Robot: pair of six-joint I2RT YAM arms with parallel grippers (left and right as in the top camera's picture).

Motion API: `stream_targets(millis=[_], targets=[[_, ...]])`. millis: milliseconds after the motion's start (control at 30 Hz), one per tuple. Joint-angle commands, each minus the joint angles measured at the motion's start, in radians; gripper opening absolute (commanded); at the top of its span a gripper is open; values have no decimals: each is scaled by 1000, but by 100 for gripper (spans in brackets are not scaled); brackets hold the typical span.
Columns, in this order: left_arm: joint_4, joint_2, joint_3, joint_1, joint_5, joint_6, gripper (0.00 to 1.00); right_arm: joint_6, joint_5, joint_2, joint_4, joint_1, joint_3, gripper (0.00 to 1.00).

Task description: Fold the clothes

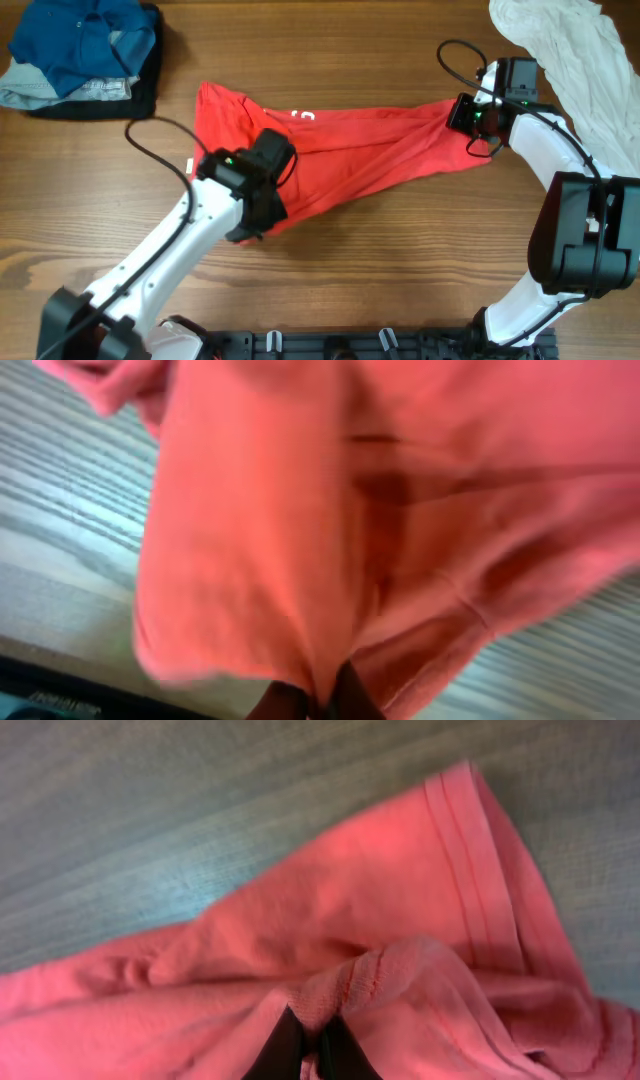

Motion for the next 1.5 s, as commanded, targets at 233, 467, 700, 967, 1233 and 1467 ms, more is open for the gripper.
stream_targets(millis=[233,467,700,967,1233,1467], targets=[[76,-13,149,95,-54,204,4,8,12,2,-116,-35,3,4],[317,92,148,233,-65,389,4,5,13,2,-101,-35,3,4],[564,281,148,241,-66,459,4,5,13,2,-80,-35,3,4],[736,420,148,241,-156,480,23,-21,1,2,-44,-35,3,4],[753,420,148,256,-188,472,100,-20,-7,1,-34,-35,21,4],[745,420,148,267,-185,473,100,-18,23,-15,-159,-67,128,4]])
